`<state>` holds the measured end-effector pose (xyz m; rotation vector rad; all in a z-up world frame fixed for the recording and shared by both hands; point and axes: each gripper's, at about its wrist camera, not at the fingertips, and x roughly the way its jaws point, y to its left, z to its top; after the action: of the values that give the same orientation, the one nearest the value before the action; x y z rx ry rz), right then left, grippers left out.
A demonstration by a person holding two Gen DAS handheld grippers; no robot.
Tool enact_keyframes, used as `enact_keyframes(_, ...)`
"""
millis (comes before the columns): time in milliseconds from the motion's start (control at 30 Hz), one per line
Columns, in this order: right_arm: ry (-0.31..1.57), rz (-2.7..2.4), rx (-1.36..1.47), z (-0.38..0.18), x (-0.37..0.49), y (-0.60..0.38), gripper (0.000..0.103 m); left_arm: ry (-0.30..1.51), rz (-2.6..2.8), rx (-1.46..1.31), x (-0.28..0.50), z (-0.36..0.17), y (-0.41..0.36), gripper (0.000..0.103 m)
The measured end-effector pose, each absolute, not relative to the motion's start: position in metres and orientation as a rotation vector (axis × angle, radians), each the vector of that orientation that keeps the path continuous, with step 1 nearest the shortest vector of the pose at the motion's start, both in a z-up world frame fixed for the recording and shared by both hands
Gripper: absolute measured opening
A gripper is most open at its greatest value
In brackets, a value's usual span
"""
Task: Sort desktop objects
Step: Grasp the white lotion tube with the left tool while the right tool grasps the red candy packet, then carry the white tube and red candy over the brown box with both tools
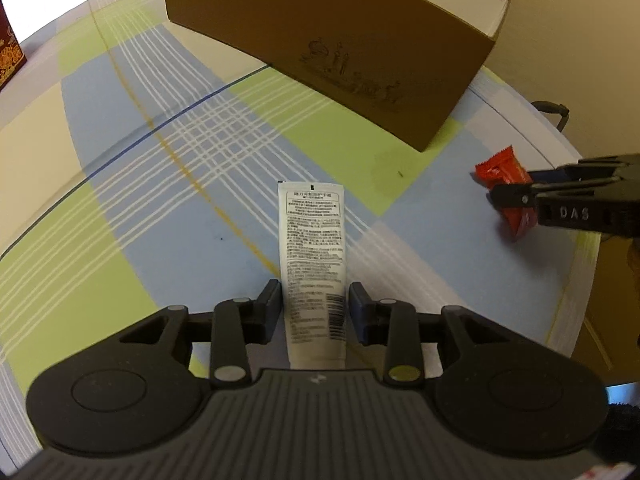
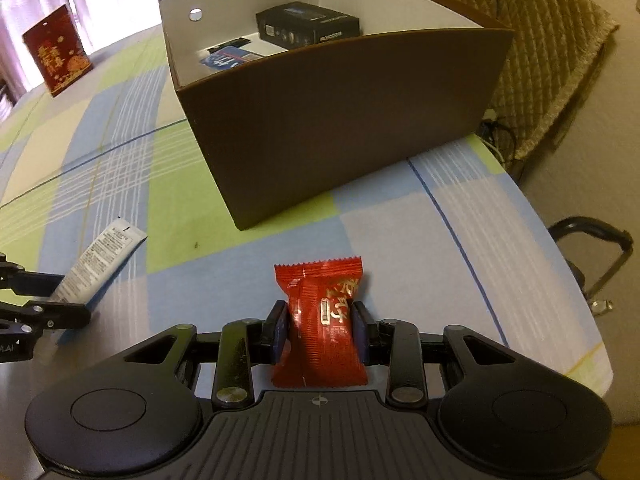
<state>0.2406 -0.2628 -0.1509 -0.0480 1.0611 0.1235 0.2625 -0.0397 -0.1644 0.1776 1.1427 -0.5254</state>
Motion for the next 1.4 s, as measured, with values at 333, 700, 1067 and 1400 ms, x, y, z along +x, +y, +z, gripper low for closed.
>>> enact_keyframes(333, 1.089, 0.256, -0.057, -0.151, 0.249, -0.282, 0.062, 1.177, -0.412, 0.162, 0.256, -0.164, -0.046, 0.036)
enact_keyframes(700, 1.113, 0.382, -0.084, -0.156, 0.255, -0.294, 0.062, 1.205, -0.306, 0.182, 0.259, -0.162, -0.08, 0.028)
enact_keyframes(1067, 1.119, 0.543, -0.209, -0.156, 0.264, -0.288, 0.028, 1.231, -0.255, 0.124, 0.258, -0.158, -0.096, 0.027)
enact_keyframes(1400, 1.133, 0.563, -0.157, -0.142, 0.275, -0.316, 0.026, 1.234, -0.191, 0.037, 0.245, -0.141, -0.083, 0.027)
